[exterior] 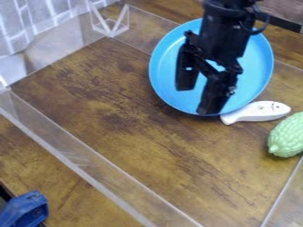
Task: Put the white object in the blue tray
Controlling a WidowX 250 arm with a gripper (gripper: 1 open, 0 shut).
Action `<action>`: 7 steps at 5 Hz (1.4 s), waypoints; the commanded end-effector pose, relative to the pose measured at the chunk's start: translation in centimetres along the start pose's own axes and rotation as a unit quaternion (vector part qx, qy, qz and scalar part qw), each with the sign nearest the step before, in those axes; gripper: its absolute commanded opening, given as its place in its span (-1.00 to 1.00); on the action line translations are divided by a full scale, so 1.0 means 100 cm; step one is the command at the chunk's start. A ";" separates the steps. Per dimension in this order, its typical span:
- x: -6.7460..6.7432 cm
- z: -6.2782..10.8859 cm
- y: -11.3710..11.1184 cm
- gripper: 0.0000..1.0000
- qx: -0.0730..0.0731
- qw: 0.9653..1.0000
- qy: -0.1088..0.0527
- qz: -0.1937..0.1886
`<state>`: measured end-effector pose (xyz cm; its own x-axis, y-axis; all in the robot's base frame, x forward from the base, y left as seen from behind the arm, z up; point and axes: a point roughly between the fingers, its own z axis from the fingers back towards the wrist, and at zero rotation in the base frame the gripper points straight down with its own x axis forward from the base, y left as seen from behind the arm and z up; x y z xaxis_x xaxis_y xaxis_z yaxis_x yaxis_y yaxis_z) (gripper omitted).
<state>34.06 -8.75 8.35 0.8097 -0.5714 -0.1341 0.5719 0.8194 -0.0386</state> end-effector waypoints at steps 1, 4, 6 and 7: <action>0.024 0.020 -0.008 1.00 0.019 0.998 -0.040 -0.032; 0.059 0.016 -0.015 1.00 0.024 0.997 -0.066 -0.041; 0.069 0.012 -0.016 1.00 0.025 0.996 -0.084 -0.030; 0.073 0.010 -0.015 1.00 0.025 0.995 -0.093 -0.026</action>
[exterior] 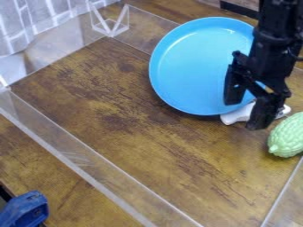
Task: Put the white object in the blue tray
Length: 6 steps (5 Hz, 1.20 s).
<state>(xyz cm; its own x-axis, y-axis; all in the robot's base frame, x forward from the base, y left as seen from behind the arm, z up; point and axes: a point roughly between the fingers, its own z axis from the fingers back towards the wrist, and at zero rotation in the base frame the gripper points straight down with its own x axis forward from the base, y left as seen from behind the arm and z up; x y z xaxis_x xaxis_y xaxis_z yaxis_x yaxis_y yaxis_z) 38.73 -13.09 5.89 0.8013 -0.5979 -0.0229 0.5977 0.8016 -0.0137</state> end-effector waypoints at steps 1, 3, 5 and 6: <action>0.015 0.023 -0.006 1.00 0.012 0.999 -0.045 -0.006; 0.023 0.019 -0.004 1.00 0.013 0.998 -0.056 -0.004; 0.025 0.015 -0.001 1.00 0.013 0.998 -0.059 0.000; 0.029 0.010 -0.005 1.00 0.012 0.998 -0.062 -0.001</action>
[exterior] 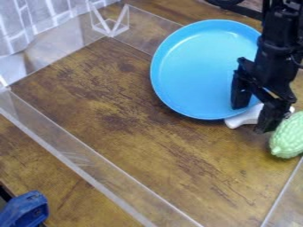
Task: Put the white object in the blue tray
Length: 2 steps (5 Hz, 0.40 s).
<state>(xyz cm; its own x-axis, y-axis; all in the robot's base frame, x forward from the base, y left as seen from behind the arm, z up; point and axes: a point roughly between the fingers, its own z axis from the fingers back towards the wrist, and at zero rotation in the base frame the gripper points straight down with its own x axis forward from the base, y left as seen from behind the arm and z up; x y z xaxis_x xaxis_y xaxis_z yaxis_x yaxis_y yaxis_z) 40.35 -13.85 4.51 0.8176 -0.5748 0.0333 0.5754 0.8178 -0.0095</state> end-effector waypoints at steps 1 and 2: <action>0.016 0.016 -0.012 1.00 0.008 0.999 -0.037 -0.015; 0.019 0.010 -0.013 -1.00 0.007 0.999 -0.040 -0.015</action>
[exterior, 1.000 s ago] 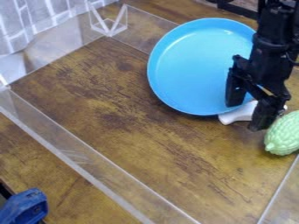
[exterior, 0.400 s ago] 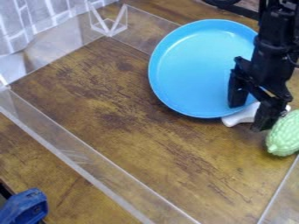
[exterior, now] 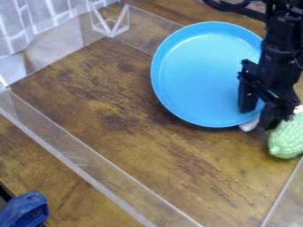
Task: Put the white object in the blue tray
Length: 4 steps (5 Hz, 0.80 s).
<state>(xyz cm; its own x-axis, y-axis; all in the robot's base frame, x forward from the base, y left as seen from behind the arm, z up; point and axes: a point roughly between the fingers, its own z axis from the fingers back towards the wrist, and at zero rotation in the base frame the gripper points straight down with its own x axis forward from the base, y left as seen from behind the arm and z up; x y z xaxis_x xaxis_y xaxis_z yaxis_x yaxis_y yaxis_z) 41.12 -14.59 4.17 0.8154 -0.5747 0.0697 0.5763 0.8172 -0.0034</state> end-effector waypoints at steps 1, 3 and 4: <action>0.011 0.011 -0.010 -1.00 0.004 1.000 -0.023 -0.018; 0.013 0.016 -0.008 -1.00 0.005 0.999 -0.015 -0.028; 0.013 0.020 -0.006 -1.00 0.005 0.999 -0.010 -0.033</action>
<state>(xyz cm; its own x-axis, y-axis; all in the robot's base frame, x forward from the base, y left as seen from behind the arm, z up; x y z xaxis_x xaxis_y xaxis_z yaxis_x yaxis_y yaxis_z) 41.31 -14.88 4.36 0.8046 -0.5927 0.0364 0.5933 0.8049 -0.0086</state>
